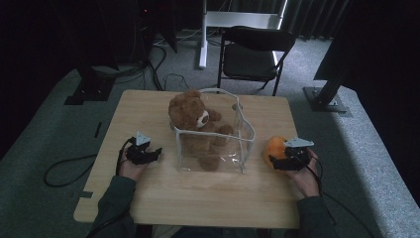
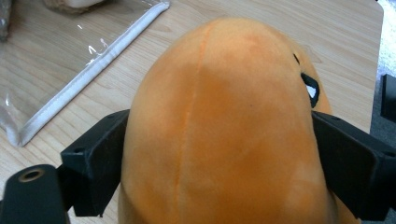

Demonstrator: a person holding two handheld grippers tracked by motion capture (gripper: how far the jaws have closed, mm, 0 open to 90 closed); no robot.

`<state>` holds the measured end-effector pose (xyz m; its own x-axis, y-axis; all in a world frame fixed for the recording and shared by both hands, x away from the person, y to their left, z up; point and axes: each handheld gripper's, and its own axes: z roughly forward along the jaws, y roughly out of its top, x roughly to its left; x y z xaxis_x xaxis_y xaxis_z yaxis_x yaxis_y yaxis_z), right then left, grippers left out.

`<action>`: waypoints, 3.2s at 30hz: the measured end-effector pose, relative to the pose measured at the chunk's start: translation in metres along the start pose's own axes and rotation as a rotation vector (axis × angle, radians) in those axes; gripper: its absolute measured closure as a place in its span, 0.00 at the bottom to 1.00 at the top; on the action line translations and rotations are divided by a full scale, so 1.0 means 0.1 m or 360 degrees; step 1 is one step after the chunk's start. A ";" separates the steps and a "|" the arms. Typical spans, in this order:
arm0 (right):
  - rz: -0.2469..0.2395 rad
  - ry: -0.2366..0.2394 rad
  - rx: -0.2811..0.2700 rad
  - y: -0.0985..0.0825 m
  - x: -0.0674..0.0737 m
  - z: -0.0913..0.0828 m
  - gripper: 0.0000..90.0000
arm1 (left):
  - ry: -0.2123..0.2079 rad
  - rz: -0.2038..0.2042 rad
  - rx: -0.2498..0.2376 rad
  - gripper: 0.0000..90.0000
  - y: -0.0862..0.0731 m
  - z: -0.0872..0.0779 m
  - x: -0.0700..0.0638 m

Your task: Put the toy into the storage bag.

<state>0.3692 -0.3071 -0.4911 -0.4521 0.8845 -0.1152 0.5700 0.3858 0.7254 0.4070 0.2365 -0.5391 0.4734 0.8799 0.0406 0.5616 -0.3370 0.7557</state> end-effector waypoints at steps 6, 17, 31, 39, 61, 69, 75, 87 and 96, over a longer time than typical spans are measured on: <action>0.0017 -0.0003 0.0009 0.01 -0.01 -0.01 0.24 | 0.0005 -0.0008 -0.0001 0.43 0.00 0.00 0.01; 0.0045 -0.0014 -0.0063 -0.02 -0.01 -0.08 0.44 | 0.0007 -0.0007 0.0016 0.43 -0.01 0.03 0.00; 0.0121 0.0015 -0.0159 -0.02 -0.08 -0.19 0.46 | 0.0012 -0.0002 0.0040 0.43 -0.01 0.04 0.00; 0.0105 0.0015 -0.0185 0.03 -0.06 -0.24 0.46 | 0.0009 -0.0001 0.0048 0.43 -0.01 0.05 0.00; 0.0040 0.0015 -0.0252 0.21 0.00 -0.39 0.45 | -0.0002 -0.0046 0.0064 0.41 -0.01 0.05 0.02; 0.0030 0.0012 -0.0291 0.27 0.01 -0.45 0.45 | -0.0004 -0.0053 0.0067 0.39 -0.01 0.06 0.02; 0.0008 0.0010 -0.0319 0.35 0.03 -0.51 0.45 | -0.0005 -0.0051 0.0068 0.38 -0.01 0.06 0.02; -0.0049 0.0002 -0.0379 0.53 0.06 -0.63 0.45 | -0.0010 -0.0048 0.0082 0.31 0.00 0.07 0.01; -0.0080 0.0000 -0.0422 0.66 0.09 -0.70 0.45 | 0.0016 -0.0058 0.0094 0.23 0.01 0.08 0.00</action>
<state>0.3542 -0.2919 -0.3970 -0.4754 0.8659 -0.1556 0.3472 0.3472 0.8712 0.4129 0.2341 -0.5437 0.4455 0.8951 0.0205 0.6175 -0.3238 0.7168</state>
